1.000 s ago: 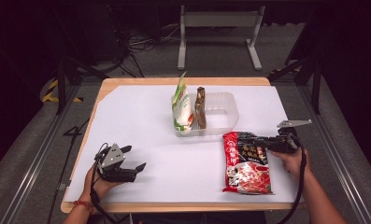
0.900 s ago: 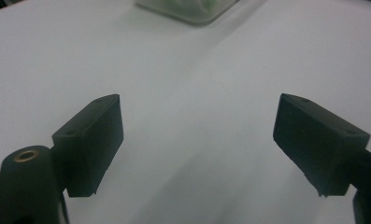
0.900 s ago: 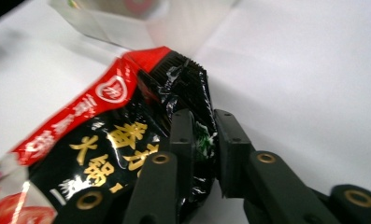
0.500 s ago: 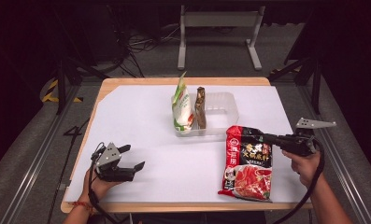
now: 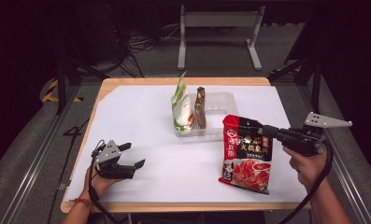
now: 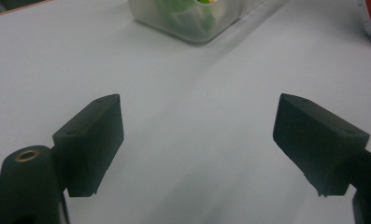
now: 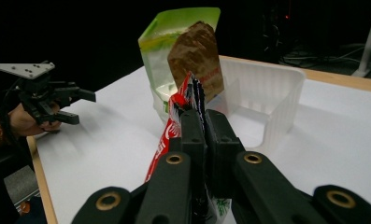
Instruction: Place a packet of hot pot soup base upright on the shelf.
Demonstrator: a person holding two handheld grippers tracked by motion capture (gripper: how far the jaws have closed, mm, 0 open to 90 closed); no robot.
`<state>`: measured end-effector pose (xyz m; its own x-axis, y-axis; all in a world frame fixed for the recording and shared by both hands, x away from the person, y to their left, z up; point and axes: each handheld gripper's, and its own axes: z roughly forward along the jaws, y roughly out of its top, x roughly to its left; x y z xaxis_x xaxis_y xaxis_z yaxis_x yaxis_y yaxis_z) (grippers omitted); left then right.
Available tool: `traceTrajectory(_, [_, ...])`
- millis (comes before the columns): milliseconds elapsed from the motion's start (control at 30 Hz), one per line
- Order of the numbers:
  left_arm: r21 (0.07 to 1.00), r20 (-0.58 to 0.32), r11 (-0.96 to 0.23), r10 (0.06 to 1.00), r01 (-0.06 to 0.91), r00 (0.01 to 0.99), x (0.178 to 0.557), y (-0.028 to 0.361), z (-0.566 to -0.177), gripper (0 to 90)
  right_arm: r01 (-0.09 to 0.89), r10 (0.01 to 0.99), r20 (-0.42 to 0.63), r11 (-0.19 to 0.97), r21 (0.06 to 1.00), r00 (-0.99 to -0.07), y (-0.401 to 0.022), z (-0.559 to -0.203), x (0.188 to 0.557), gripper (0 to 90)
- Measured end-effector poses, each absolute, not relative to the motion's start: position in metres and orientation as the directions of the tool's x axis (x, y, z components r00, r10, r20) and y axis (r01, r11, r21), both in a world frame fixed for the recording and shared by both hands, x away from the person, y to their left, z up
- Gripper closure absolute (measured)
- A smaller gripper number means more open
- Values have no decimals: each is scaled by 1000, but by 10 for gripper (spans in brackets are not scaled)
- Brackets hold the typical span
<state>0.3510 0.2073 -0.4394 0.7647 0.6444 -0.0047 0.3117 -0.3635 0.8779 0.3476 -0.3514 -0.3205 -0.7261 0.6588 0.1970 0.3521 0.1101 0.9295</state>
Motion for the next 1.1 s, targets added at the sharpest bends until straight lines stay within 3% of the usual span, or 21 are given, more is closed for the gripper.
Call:
traceTrajectory(533, [871, 19, -385, 645, 303, 764, 349, 205, -441, 175, 251, 689, 89, 138, 958, -719, -329, -293, 343, 878])
traceTrajectory(1100, [857, 42, -416, 646, 305, 762, 346, 202, -443, 173, 215, 720, 65, 119, 969, -691, -321, -281, 355, 879])
